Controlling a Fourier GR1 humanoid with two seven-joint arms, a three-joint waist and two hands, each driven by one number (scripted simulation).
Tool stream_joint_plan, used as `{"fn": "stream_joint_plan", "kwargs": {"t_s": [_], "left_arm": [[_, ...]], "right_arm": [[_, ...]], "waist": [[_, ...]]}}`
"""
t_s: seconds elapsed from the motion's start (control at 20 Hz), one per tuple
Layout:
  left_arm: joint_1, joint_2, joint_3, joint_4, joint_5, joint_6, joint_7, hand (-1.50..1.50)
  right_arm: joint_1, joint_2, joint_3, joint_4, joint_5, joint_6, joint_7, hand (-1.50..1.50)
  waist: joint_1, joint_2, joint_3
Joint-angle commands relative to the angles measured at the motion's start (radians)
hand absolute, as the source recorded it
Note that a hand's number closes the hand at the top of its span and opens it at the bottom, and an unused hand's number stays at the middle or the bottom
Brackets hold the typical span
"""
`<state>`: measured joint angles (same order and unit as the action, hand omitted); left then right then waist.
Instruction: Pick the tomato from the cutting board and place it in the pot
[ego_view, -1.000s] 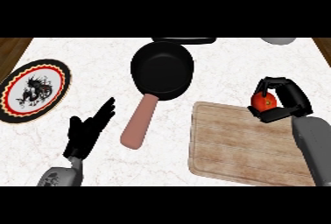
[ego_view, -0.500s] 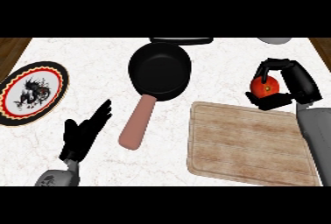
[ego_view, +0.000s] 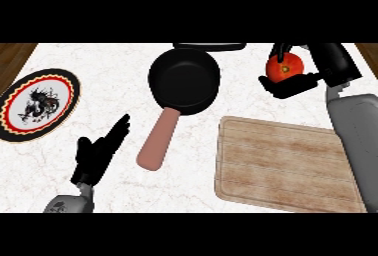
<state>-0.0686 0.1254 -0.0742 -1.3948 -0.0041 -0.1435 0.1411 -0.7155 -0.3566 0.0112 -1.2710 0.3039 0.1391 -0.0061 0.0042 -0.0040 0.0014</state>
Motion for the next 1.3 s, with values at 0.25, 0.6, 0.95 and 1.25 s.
{"fn": "stream_joint_plan", "kwargs": {"t_s": [0.25,0.6,0.95,1.25], "left_arm": [[-0.047,0.037,0.055,0.032,0.050,-0.059,0.022,0.00],[-0.046,0.012,0.027,0.047,0.010,-0.042,-0.004,0.00],[-0.025,0.016,0.025,0.044,0.020,-0.059,-0.005,0.00],[-0.044,0.019,0.012,0.009,0.005,-0.055,0.029,0.00]], "right_arm": [[-0.295,0.090,0.106,0.147,0.141,0.039,0.231,1.50],[-0.482,0.203,0.140,0.445,0.246,-0.006,0.192,1.50],[-0.541,0.227,0.352,0.618,0.511,-0.042,0.262,1.50],[-0.633,0.333,0.306,0.852,0.468,0.150,0.378,1.50]], "waist": [[0.013,0.007,-0.002],[0.022,0.011,-0.002],[0.044,0.020,-0.004],[0.055,0.020,-0.003]]}}
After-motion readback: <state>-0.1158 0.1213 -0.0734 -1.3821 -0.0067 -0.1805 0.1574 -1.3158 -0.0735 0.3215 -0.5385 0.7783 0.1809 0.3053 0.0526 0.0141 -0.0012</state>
